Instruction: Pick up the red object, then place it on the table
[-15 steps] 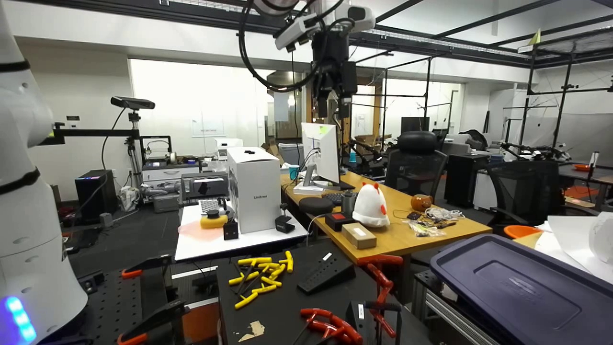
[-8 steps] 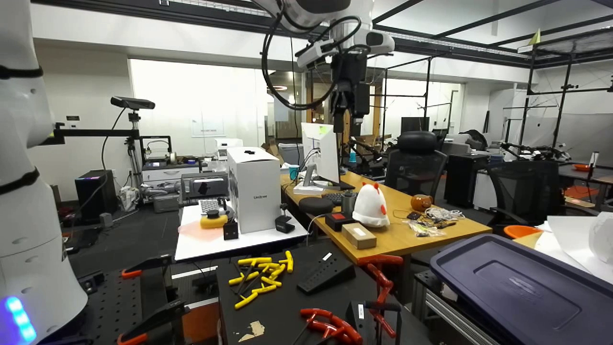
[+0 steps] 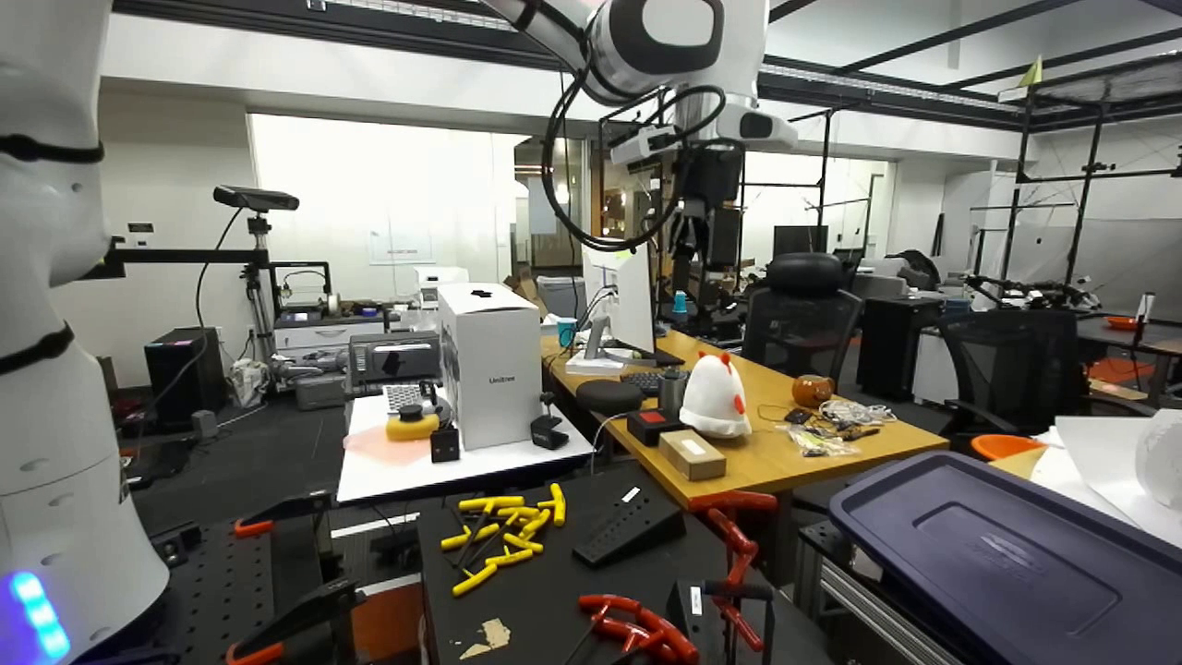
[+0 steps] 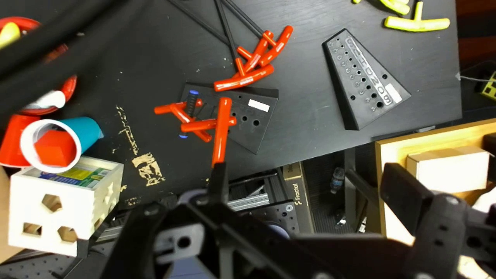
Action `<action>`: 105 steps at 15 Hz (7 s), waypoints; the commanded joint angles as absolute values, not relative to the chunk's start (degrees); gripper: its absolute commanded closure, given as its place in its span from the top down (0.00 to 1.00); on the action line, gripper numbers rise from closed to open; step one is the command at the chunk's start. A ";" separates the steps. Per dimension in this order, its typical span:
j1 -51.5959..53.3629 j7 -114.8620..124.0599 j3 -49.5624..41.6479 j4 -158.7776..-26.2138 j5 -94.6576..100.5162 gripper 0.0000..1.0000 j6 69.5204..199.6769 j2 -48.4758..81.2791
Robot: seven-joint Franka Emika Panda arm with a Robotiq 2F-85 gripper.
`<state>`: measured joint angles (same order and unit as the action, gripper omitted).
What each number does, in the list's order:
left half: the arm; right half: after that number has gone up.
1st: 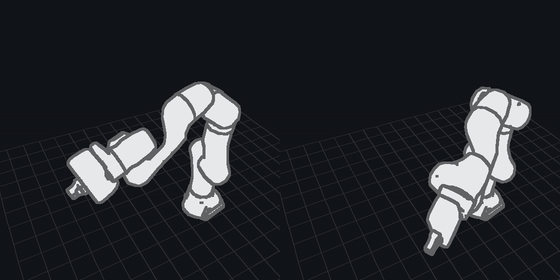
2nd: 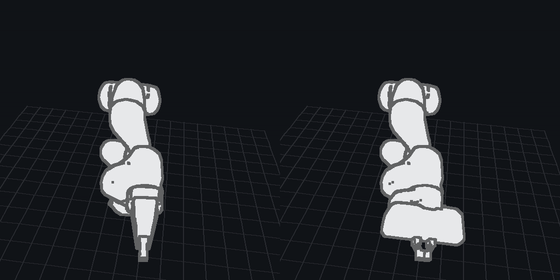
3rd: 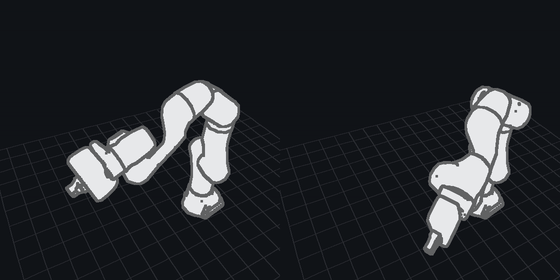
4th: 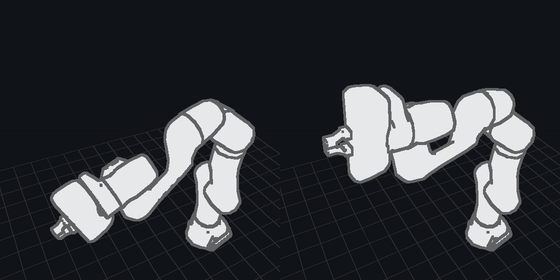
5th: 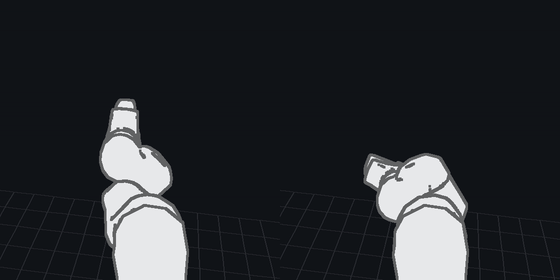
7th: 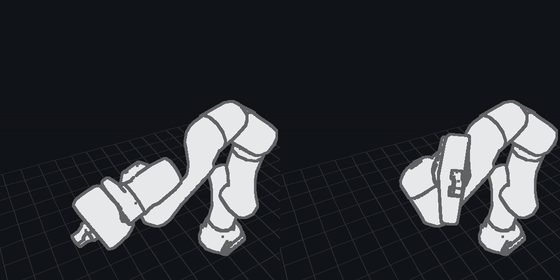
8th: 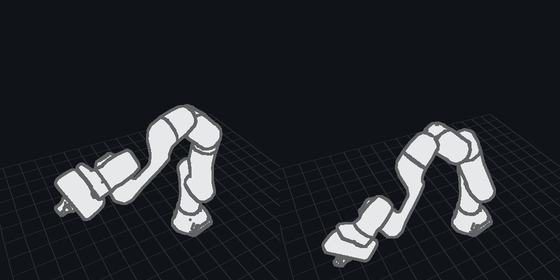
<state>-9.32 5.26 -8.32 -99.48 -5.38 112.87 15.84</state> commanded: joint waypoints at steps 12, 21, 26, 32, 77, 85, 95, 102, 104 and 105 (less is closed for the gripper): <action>-13.41 8.54 -8.27 -86.58 -10.46 1.00 105.39 31.92; -16.20 6.71 -7.97 -83.05 -12.08 1.00 103.58 40.17; -16.52 6.11 -7.67 -83.76 -11.90 1.00 106.14 41.85; -15.93 6.48 -7.14 -83.15 -11.55 1.00 110.86 43.99; -10.25 16.31 -10.47 -93.07 -7.26 0.05 118.16 35.72; -9.00 13.83 -9.97 -97.60 -5.00 0.05 115.50 26.89; -7.80 8.91 -8.37 -98.20 -2.16 0.05 104.69 21.67; -7.13 5.71 -7.05 -96.14 -0.52 0.05 96.56 24.06; -7.13 4.10 -6.50 -95.21 -0.04 0.05 93.55 25.67; -7.05 3.75 -6.32 -94.97 0.17 0.05 92.42 26.51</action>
<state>-7.29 5.70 -6.81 -96.96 -1.02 97.03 24.53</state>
